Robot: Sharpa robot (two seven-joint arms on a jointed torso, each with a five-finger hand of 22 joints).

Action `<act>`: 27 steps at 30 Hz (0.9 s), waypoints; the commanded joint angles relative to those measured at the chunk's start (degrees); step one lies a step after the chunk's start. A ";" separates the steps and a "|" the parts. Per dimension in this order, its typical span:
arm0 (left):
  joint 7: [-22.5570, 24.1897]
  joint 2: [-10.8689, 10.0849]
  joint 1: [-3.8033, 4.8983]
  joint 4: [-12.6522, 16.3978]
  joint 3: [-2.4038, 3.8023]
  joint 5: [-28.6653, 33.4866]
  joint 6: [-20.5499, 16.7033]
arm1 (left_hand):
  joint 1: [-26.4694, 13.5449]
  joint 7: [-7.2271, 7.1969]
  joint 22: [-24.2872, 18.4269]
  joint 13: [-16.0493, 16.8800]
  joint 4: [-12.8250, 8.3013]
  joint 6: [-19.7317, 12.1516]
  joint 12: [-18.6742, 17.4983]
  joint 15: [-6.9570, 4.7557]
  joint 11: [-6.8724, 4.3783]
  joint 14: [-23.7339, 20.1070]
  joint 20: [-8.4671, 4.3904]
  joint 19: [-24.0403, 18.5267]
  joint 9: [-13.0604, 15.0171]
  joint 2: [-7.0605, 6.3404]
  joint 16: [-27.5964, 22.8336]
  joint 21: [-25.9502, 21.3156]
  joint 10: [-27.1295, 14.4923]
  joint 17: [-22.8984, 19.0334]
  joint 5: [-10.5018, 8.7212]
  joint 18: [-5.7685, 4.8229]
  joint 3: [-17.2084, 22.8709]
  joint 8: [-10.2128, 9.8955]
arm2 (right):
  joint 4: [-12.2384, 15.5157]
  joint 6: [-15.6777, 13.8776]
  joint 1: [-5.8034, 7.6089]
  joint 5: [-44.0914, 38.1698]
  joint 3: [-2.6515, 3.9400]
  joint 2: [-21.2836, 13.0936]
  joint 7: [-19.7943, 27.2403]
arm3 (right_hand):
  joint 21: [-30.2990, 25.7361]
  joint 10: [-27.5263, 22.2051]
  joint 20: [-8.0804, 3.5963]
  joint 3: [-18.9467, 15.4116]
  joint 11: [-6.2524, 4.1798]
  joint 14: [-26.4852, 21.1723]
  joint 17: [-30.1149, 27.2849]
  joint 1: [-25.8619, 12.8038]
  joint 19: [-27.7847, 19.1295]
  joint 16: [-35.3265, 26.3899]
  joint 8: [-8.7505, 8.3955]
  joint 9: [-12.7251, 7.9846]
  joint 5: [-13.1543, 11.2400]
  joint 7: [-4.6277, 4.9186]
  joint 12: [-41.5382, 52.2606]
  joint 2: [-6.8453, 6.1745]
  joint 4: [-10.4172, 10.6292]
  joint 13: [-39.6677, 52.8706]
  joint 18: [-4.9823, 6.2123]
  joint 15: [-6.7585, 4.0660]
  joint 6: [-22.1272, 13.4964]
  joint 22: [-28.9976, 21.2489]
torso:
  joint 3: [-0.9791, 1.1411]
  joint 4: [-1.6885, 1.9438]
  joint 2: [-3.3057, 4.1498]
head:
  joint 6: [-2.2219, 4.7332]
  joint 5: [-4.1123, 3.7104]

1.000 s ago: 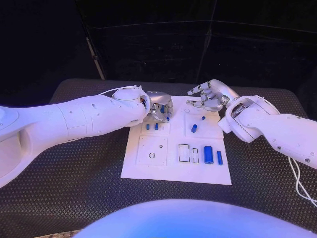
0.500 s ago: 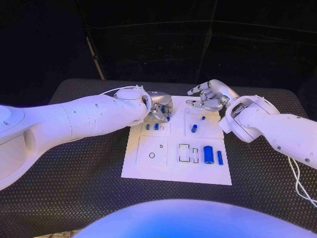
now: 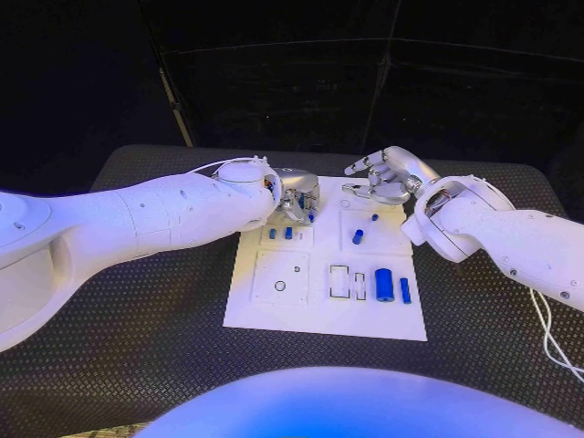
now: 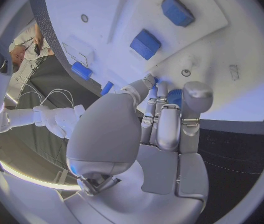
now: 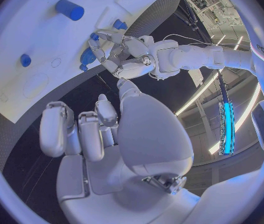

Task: Assemble the parts on the task board

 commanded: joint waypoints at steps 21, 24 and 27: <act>1.43 -3.15 -0.33 3.94 2.29 0.79 -6.94 | -0.07 0.08 0.60 -0.24 -0.45 1.55 -1.56 -0.58 0.12 1.10 -0.46 1.09 -0.52 0.84 0.06 1.27 1.61 -0.35 0.25 -0.76 1.47 -0.52 | -0.16 -0.61 0.09 0.12 0.02 -0.06 0.39 | -0.15 -0.15 -0.06 0.02 -0.02 4.00 9.95 -0.37 -0.48 -0.31 0.33 -0.01 0.23 -0.14 -0.18 0.29 -0.03 0.05 0.92 0.09 -0.27 0.05 | 0.01 0.16 -0.11 | -0.01 -0.25; 1.28 -4.11 -0.33 5.14 2.96 1.35 -7.02 | -0.12 0.11 0.72 -0.26 -0.47 1.60 -1.74 -0.55 0.16 1.09 -0.45 1.12 -0.58 0.83 0.05 1.54 1.65 -0.41 0.25 -0.82 1.57 -0.62 | -0.32 -0.60 0.09 0.16 0.02 -0.05 0.41 | -0.15 -0.15 -0.06 0.02 -0.02 4.00 9.95 -0.37 -0.48 -0.31 0.33 -0.01 0.23 -0.14 -0.18 0.29 -0.03 0.05 0.92 0.09 -0.27 0.05 | 0.00 0.11 -0.11 | -0.01 -0.10; 0.92 -5.13 -0.33 6.23 3.37 1.74 -6.75 | -0.17 0.12 0.78 -0.27 -0.47 1.62 -1.83 -0.54 0.17 1.09 -0.45 1.14 -0.61 0.82 0.05 1.66 1.68 -0.43 0.25 -0.84 1.60 -0.67 | -0.46 -0.60 0.08 0.18 0.02 -0.05 0.42 | -0.15 -0.15 -0.06 0.02 -0.02 4.00 9.95 -0.37 -0.48 -0.31 0.33 -0.01 0.23 -0.14 -0.18 0.29 -0.03 0.05 0.92 0.09 -0.27 0.05 | 0.02 0.19 -0.08 | -0.01 -0.10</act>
